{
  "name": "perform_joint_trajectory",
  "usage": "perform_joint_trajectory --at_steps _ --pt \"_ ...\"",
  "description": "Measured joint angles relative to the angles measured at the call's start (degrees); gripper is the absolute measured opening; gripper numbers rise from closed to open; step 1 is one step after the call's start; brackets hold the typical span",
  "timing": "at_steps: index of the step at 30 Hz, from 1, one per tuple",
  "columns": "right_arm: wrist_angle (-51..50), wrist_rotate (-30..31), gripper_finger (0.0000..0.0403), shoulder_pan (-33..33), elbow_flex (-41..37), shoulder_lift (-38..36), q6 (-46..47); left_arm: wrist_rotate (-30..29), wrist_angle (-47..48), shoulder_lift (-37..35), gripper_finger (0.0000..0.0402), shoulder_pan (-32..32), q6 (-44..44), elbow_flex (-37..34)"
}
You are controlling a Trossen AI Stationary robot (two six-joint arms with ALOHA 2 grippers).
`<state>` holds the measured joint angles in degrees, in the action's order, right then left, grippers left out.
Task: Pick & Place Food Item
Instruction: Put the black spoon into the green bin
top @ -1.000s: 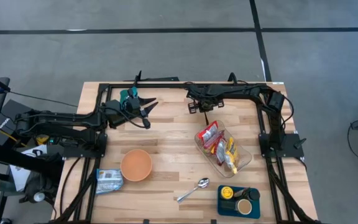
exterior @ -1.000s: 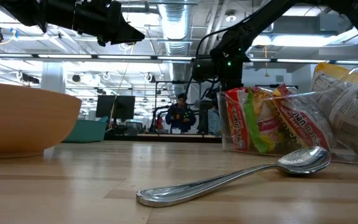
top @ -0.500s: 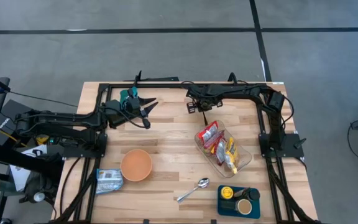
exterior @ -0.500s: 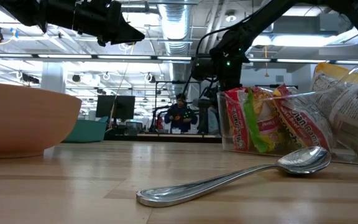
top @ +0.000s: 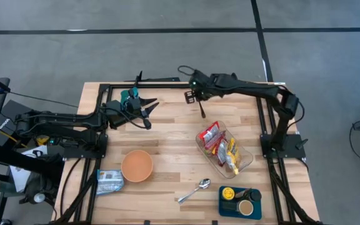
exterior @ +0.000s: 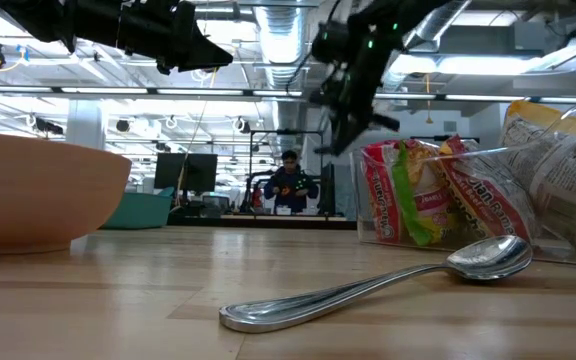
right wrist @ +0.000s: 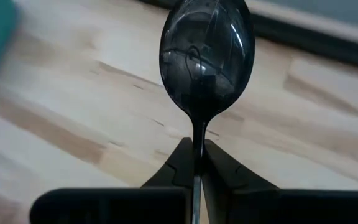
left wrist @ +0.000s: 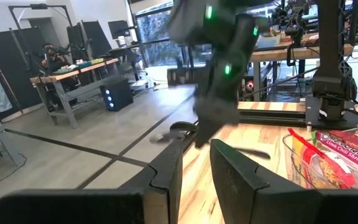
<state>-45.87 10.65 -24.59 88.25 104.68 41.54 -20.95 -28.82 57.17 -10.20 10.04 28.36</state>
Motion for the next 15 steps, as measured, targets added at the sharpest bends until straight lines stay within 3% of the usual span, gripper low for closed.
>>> perform_joint_trajectory --at_steps 15 --pt "0.2 0.1 0.0007 2.9 3.2 -11.7 -6.8 0.0 0.0 0.0 0.0076 0.0 0.0 0.0"
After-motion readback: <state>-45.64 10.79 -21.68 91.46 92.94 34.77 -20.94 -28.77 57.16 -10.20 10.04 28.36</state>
